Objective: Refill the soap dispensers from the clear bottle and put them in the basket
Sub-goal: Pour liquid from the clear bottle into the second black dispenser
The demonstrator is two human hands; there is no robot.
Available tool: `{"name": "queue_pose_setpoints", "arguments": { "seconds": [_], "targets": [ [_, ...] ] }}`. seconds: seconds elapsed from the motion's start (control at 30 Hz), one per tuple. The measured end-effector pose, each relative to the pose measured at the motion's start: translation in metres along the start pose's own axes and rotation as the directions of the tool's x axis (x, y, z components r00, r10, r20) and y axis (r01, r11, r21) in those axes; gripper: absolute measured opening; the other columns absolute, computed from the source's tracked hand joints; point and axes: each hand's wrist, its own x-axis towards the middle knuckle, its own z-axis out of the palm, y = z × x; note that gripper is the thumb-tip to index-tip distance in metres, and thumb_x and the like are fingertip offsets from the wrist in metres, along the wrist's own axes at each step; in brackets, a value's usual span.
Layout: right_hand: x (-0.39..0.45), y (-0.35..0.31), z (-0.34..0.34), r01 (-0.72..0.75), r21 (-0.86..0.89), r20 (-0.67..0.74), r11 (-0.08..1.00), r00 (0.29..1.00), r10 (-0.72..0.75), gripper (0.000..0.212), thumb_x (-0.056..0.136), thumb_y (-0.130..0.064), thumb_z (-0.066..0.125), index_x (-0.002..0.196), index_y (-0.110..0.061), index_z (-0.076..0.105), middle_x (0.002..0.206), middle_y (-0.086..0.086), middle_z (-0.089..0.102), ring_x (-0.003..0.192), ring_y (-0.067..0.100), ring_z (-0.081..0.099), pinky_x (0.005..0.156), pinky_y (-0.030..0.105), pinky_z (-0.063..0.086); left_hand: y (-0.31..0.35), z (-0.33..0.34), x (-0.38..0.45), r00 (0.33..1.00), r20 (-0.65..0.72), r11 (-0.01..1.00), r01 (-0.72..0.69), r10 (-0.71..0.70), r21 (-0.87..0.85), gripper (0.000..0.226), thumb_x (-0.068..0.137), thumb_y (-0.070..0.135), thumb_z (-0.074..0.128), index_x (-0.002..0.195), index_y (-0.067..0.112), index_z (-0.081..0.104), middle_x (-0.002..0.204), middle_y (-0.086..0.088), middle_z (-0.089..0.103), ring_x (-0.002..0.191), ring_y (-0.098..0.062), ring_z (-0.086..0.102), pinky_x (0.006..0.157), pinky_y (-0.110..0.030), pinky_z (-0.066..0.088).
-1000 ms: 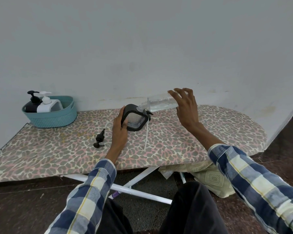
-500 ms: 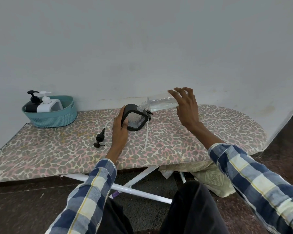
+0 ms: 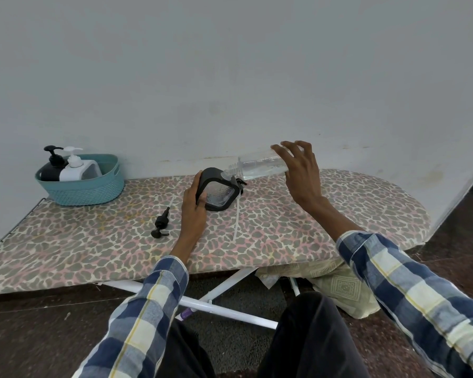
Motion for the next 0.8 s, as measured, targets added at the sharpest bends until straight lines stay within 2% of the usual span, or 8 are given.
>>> {"name": "queue_pose_setpoints", "arguments": {
  "seconds": [0.1,0.2,0.3,0.53,0.8],
  "targets": [
    [0.0007,0.0006,0.001,-0.001,0.003,-0.003,1.0,1.0,0.001,0.095,0.072,0.024,0.068,0.15,-0.027,0.052,0.151,0.001,0.054,0.139,0.034,0.042,0.094,0.048,0.052,0.0017,0.0007,-0.0004,1.0,0.004,1.0,0.018,-0.018,-0.02,0.057,0.117,0.012,0.039,0.169,0.033,0.03,0.156,0.01,0.036,0.141,-0.004,0.036,0.111,-0.013,0.032],
    [0.0008,0.001,0.0017,0.001,0.007,-0.007,1.0,1.0,-0.001,0.095,0.071,0.024,0.069,0.15,-0.027,0.052,0.151,0.001,0.054,0.139,0.034,0.043,0.095,0.049,0.053,0.0023,0.001,-0.0006,1.0,0.004,0.999,0.025,-0.025,-0.028,0.056,0.117,0.012,0.039,0.169,0.033,0.03,0.153,0.011,0.036,0.14,-0.004,0.037,0.111,-0.015,0.034],
    [0.0013,0.001,0.0009,0.007,0.006,-0.01,1.0,1.0,-0.006,0.096,0.071,0.025,0.068,0.15,-0.027,0.052,0.151,0.001,0.055,0.139,0.034,0.043,0.096,0.047,0.052,0.0021,0.0011,-0.0013,1.0,0.004,0.999,0.028,-0.028,-0.036,0.056,0.118,0.013,0.039,0.168,0.035,0.03,0.154,0.011,0.036,0.141,-0.006,0.037,0.115,-0.025,0.033],
    [0.0017,0.0017,0.0022,0.003,0.002,0.002,1.0,1.0,-0.003,0.096,0.071,0.023,0.071,0.151,-0.028,0.051,0.152,0.0,0.054,0.139,0.033,0.042,0.094,0.048,0.053,0.0005,0.0016,0.0002,1.0,0.0,0.999,0.03,-0.03,-0.013,0.057,0.117,0.012,0.039,0.169,0.034,0.029,0.148,0.008,0.04,0.135,-0.009,0.041,0.11,-0.025,0.035],
    [0.0028,0.0013,0.0006,0.011,-0.008,-0.005,1.0,1.0,-0.012,0.096,0.072,0.024,0.069,0.151,-0.028,0.051,0.152,0.0,0.054,0.14,0.033,0.042,0.096,0.047,0.051,-0.0006,0.0021,0.0008,0.999,0.0,0.999,0.035,-0.035,-0.031,0.057,0.117,0.011,0.039,0.168,0.035,0.031,0.154,0.005,0.04,0.139,-0.01,0.04,0.116,-0.03,0.037]
  ]
}}
